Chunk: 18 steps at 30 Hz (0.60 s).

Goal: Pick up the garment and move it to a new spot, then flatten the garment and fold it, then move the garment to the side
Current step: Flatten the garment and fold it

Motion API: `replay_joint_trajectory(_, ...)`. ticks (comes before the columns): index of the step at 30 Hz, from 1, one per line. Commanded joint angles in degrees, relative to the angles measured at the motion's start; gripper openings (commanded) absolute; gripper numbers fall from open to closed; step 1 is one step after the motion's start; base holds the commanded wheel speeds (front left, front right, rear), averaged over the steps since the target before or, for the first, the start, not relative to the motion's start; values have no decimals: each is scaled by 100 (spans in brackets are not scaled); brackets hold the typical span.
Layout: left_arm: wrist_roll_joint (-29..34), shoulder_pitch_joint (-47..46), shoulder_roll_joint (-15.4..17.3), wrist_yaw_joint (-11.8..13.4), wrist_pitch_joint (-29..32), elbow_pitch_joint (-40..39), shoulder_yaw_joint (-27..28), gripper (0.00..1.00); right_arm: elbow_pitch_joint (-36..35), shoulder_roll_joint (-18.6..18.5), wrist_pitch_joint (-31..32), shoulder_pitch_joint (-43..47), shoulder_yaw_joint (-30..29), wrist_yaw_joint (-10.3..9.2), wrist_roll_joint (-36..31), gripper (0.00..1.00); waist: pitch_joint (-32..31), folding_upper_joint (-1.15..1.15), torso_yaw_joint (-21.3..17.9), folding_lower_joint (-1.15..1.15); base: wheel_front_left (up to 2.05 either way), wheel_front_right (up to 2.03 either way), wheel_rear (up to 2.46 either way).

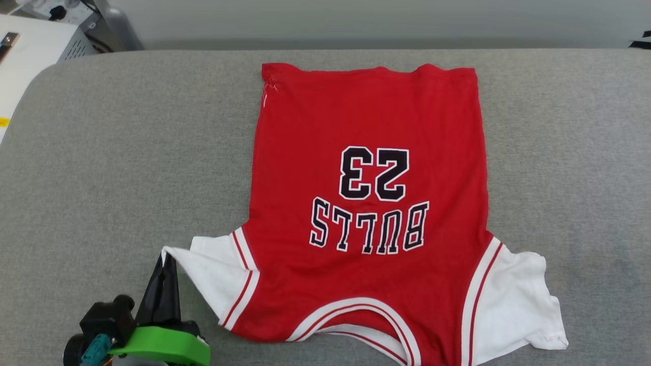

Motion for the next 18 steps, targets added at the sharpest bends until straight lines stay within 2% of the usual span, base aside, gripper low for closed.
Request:
replay_joint_trajectory(1, 51, -155, -36, -12, -33, -97, -57, 0, -98, -134, 242, -385, 55, -4, 99, 100, 315, 0, 268, 0, 0, 0, 0)
replay_joint_trajectory(4, 83, -339, -55, -1, -33, -294, -219, 0, -208, -311, 970, -1228, 163, -4, 363, 100, 616, 0, 504, 0, 0, 0, 0)
replay_joint_trajectory(8, -6, -626, -66, 47, -33, -463, -440, 0, -111, -562, 2262, -2467, 568, -4, 566, 100, 1032, 0, 805, 0, 0, 0, 0)
replay_joint_trajectory(12, -136, -877, -68, 150, -33, -573, -752, 0, 564, -865, 3712, -3674, 1153, -4, 666, 100, 1399, 0, 1079, 0, 0, 0, 0)
replay_joint_trajectory(18, -199, -1172, -69, 363, -33, -742, -1181, 0, 1676, -1046, 5764, -4832, 1825, -4, 973, 100, 1870, 0, 1418, 0, 0, 0, 0)
